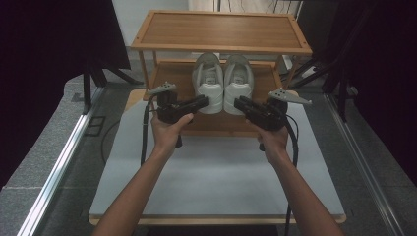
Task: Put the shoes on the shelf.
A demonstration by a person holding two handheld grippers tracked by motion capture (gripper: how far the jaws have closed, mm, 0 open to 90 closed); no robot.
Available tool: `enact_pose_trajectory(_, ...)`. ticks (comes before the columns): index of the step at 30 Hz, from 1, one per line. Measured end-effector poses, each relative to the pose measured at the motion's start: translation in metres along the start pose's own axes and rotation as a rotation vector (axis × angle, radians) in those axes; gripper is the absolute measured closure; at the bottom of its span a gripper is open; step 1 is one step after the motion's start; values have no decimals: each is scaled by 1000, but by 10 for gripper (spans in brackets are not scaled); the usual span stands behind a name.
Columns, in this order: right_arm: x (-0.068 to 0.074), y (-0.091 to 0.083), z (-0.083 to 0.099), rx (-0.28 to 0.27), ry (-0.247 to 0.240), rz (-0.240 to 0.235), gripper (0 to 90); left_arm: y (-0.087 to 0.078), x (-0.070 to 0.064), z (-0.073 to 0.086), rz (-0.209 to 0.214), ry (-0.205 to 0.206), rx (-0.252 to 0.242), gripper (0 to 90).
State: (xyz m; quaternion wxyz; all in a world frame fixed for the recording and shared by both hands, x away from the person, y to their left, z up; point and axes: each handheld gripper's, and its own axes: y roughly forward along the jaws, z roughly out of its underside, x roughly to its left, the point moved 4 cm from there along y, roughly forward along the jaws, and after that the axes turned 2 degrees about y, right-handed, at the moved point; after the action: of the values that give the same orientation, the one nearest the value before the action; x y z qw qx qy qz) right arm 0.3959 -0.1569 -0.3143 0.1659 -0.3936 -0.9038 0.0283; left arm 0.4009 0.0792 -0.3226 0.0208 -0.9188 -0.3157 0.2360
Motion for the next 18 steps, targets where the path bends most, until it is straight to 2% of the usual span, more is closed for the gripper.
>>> enact_pose_trajectory(3,0,-6,-1,-22,-30,12,598,-18,-2,4,14,28,-46,616)
enact_pose_trajectory(7,-3,-20,7,-52,-44,-1,550,-38,0,18,-7,61,-67,575)
enact_pose_trajectory(12,-9,-42,22,-79,-29,-17,522,-56,9,45,-47,61,-41,539)
enact_pose_trajectory(13,-9,-42,22,-79,-29,-17,522,-56,9,45,-47,61,-41,531)
enact_pose_trajectory(14,-13,-51,30,-97,-9,-30,518,-63,12,56,-69,68,-26,520)
enact_pose_trajectory(18,-17,-63,47,-110,16,-44,518,-77,16,77,-115,87,-3,515)
